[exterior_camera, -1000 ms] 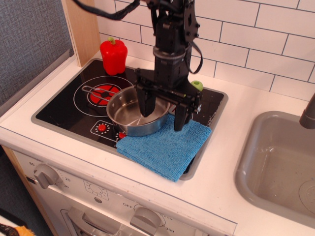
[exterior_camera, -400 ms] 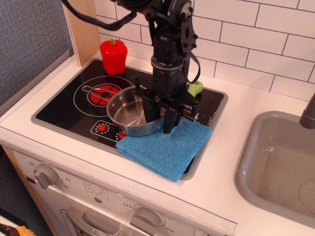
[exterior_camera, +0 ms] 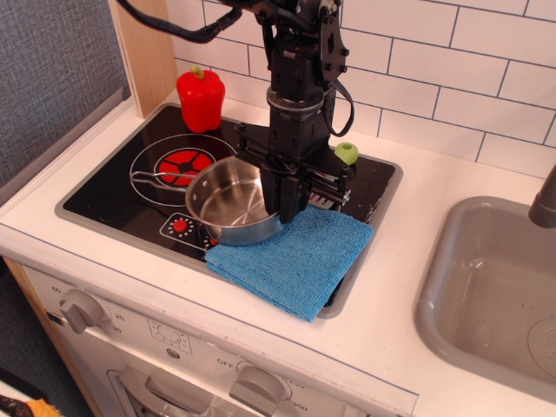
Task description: Move the silver pan to the front left corner of the stove
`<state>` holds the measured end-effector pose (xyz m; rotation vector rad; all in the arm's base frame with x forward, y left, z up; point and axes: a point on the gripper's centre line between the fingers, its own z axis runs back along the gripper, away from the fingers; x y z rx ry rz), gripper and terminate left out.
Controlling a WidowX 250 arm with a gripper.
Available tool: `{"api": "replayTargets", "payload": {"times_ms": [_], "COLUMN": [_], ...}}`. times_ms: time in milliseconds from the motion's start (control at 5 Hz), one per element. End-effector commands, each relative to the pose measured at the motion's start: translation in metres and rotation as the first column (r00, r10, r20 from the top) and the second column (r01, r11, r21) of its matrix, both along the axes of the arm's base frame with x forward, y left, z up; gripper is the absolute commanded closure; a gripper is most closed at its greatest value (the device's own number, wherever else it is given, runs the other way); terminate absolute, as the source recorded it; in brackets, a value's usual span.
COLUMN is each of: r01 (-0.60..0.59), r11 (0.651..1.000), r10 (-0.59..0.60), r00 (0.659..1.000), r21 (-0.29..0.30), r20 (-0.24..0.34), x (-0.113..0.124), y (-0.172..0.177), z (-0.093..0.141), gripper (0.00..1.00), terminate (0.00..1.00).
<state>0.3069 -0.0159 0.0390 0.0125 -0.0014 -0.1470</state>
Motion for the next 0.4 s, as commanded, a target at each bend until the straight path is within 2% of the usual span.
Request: {"api": "replayTargets", "payload": {"times_ms": [0,200], "r01": [0.023,-0.02], "r11": [0.998,0.999], "r10": [-0.016,0.026], "r00": [0.991,0.989], "r21": [-0.053,-0.04], "r20": [0.131,0.149], "x": [0.012,0.002], "y": [0.011,0.04], "z": [0.054,0.077], "gripper": [1.0,1.0], "terminate": [0.0,0.0]}}
